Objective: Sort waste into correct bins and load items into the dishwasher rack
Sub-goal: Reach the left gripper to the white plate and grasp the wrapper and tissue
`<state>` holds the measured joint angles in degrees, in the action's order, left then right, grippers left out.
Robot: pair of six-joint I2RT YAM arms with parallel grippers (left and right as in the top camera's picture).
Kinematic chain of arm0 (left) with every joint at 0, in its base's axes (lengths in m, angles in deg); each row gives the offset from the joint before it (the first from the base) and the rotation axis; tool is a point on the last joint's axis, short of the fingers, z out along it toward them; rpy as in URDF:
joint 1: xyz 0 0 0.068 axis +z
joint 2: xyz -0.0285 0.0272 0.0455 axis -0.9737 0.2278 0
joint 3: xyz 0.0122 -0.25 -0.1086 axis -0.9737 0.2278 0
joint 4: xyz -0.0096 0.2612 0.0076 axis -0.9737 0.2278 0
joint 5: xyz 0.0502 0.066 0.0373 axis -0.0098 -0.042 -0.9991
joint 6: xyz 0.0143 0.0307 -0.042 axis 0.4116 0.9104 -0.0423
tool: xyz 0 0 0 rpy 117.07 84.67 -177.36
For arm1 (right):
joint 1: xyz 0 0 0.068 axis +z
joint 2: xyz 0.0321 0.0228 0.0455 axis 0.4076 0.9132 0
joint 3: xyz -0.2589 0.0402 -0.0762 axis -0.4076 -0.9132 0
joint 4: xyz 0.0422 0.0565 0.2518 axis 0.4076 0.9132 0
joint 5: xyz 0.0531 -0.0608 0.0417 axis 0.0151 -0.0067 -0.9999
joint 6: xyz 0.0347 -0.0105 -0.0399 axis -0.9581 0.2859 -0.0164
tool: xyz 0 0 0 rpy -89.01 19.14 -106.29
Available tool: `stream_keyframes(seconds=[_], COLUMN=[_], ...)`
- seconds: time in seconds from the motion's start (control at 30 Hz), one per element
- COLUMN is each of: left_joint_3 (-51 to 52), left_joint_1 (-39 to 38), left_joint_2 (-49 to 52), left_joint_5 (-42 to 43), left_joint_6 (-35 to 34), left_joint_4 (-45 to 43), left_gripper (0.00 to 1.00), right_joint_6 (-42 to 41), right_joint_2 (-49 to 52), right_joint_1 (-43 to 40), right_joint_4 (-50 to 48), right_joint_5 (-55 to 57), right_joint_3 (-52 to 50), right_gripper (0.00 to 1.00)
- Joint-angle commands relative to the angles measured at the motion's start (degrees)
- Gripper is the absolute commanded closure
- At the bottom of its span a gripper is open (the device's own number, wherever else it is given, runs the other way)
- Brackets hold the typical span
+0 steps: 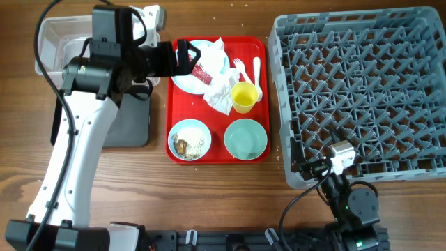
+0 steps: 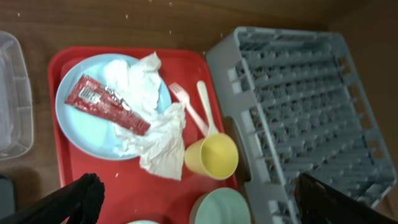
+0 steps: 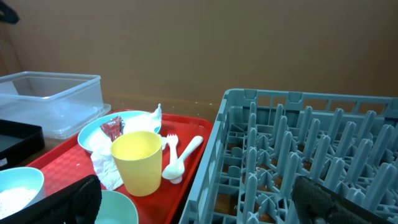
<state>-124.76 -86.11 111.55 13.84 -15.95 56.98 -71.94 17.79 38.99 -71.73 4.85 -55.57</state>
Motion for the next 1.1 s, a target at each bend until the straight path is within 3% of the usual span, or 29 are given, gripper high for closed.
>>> stream_keyframes(seconds=[0.0, 0.23, 0.53, 1.07], left_joint_3=[-8.07, -31.93, -31.98, -31.78], left_joint_1=[-2.91, -9.68, -10.16, -10.64], left_joint_2=[2.47, 19.65, 34.82, 45.57], left_joint_5=[-7.69, -23.28, -30.29, -30.62], left_joint_6=[-6.97, -9.68, -23.06, -24.50], left_joint_4=[-1.22, 9.11, 8.55, 7.72], left_gripper=[0.00, 0.01, 0.00, 0.00], right_joint_6=[-0.31, -0.33, -0.33, -0.33], right_joint_2=[0.11, 0.11, 0.11, 0.11], right_joint_1=[-0.17, -0.17, -0.17, -0.17], right_joint_4=[-0.13, -0.13, -0.13, -0.13], right_joint_5=[-0.52, -0.52, -0.50, -0.52], right_joint_3=[-0.07, -0.07, -0.07, -0.07], right_gripper=[0.00, 0.00, 0.00, 0.00])
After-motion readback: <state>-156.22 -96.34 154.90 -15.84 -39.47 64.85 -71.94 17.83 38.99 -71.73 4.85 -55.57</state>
